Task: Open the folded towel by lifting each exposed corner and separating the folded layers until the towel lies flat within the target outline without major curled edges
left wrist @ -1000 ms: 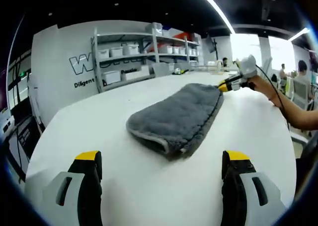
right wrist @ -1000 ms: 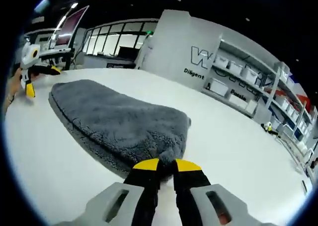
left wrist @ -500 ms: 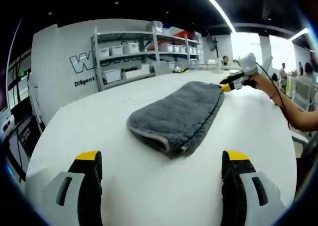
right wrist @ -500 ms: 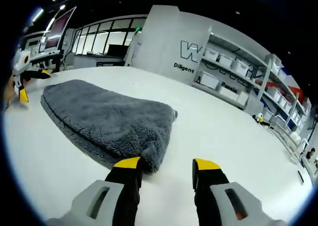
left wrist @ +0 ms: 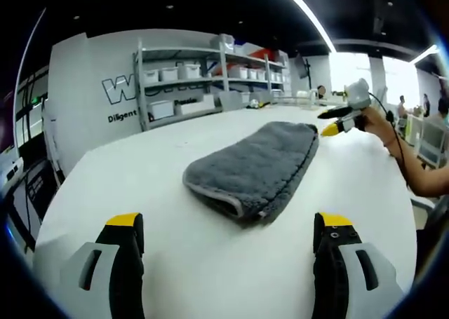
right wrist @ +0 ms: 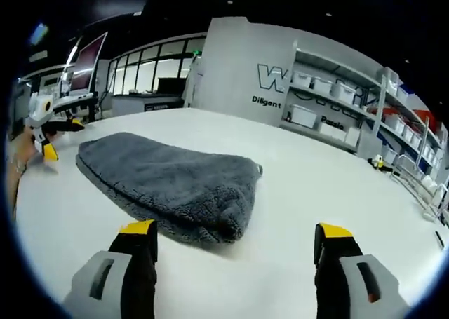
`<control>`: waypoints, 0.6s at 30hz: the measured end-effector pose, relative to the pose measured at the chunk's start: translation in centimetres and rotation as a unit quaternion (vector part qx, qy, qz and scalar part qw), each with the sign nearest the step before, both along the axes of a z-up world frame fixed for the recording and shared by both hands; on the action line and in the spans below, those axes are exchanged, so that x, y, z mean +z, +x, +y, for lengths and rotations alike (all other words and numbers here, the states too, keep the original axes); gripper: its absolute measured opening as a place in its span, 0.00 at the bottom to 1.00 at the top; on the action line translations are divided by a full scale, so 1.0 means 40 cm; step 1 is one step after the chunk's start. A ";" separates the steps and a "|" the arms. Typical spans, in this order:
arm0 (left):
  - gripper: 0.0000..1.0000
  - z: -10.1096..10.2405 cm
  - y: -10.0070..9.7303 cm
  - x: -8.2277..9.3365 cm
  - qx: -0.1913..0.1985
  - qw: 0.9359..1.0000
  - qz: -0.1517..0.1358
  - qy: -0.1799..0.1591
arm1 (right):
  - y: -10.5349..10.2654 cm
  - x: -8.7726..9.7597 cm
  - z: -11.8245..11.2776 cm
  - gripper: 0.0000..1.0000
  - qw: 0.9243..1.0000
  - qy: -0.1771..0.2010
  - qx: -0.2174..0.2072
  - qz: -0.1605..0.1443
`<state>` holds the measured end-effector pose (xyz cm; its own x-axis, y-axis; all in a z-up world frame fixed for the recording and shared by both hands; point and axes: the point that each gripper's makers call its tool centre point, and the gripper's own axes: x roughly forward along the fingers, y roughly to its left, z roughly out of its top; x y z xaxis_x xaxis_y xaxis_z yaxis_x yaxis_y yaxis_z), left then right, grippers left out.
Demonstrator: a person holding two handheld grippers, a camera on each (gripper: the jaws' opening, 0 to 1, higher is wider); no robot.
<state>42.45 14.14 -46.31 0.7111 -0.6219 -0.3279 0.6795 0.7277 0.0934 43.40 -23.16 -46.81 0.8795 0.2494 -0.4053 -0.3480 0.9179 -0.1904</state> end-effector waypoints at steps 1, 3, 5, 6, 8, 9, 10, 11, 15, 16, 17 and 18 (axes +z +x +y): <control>0.99 0.001 0.000 0.002 0.000 1.000 0.000 -0.003 | -0.002 -0.004 0.007 0.99 1.000 -0.002 0.006 0.002; 0.99 0.003 0.000 0.008 0.002 1.000 -0.002 -0.011 | -0.006 -0.007 0.027 0.99 1.000 -0.004 0.024 0.006; 0.99 0.005 0.003 0.016 0.005 1.000 -0.012 -0.013 | -0.005 0.002 0.042 0.99 0.999 0.001 0.036 -0.002; 0.99 0.007 0.004 0.020 0.006 1.000 -0.016 -0.014 | -0.005 0.006 0.050 0.99 0.999 0.003 0.042 -0.006; 0.99 0.008 0.005 0.022 0.007 1.000 -0.017 -0.016 | -0.005 0.009 0.057 0.99 0.999 0.004 0.047 -0.010; 0.99 0.008 0.005 0.023 0.007 1.000 -0.015 -0.021 | -0.005 0.014 0.066 0.99 0.998 0.003 0.053 -0.015; 0.99 0.007 0.005 0.022 0.006 1.000 -0.013 -0.022 | -0.004 0.023 0.076 0.99 0.998 0.005 0.060 -0.024; 0.99 0.006 0.003 0.022 0.005 1.000 -0.012 -0.023 | -0.003 0.031 0.086 0.99 0.997 0.007 0.066 -0.032; 0.99 0.006 0.004 0.022 0.005 1.000 -0.013 -0.020 | -0.005 0.050 0.125 0.99 0.995 0.013 0.088 -0.049; 0.99 0.006 0.004 0.022 0.005 1.000 -0.013 -0.020 | -0.006 0.052 0.132 0.99 0.994 0.014 0.092 -0.051; 0.99 0.004 0.003 0.025 0.002 1.000 -0.016 -0.021 | -0.010 0.058 0.182 0.99 0.992 0.015 0.112 -0.057; 0.99 0.004 0.003 0.026 0.002 1.000 -0.015 -0.022 | -0.007 0.062 0.194 0.99 0.991 0.021 0.114 -0.063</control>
